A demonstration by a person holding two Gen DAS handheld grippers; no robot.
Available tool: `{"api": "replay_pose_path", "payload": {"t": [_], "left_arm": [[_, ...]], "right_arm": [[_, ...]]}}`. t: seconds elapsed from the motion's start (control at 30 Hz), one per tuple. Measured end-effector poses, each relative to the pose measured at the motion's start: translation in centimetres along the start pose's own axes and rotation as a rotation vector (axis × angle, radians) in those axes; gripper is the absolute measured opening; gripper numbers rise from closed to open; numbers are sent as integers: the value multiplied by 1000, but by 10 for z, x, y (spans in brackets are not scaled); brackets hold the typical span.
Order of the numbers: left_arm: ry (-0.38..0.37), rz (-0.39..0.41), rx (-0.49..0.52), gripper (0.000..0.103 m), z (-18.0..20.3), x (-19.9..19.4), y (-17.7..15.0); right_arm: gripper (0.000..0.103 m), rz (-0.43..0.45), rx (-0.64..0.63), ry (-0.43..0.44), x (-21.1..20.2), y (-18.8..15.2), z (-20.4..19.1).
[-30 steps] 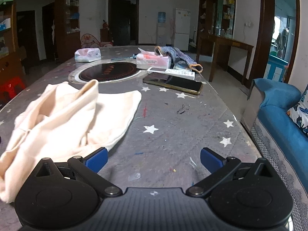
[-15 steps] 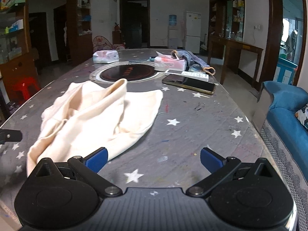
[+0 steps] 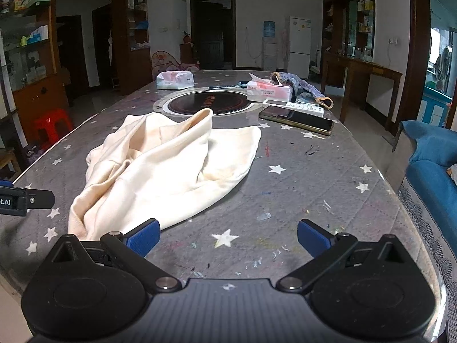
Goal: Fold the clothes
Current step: 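Approach the crumpled cream shirt with both grippers open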
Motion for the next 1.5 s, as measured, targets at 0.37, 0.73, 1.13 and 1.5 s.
{"api": "replay_pose_path", "payload": {"t": [0.37, 0.73, 1.13, 1.5], "left_arm": [[2, -14, 25, 103, 8, -7, -9], [0, -18, 40, 103, 13, -7, -8], [-10, -28, 49, 103, 16, 3, -1], [-22, -30, 45, 103, 17, 16, 13]], "right_arm": [[103, 3, -6, 15, -7, -1, -7], [103, 9, 8, 53, -8, 1, -12], [103, -9, 11, 56, 5, 5, -13], [103, -28, -3, 72, 21, 18, -11]]}}
Point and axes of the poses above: each gripper's, at about its wrist camera, not at the fingertips, and x roughly the way its jaws point, z to its right, y to its top, the point moved 10 cm from there along x, roughly the way its jaws point, and after that the axes turned 9 degrees about -x, right-handed, at the moved point
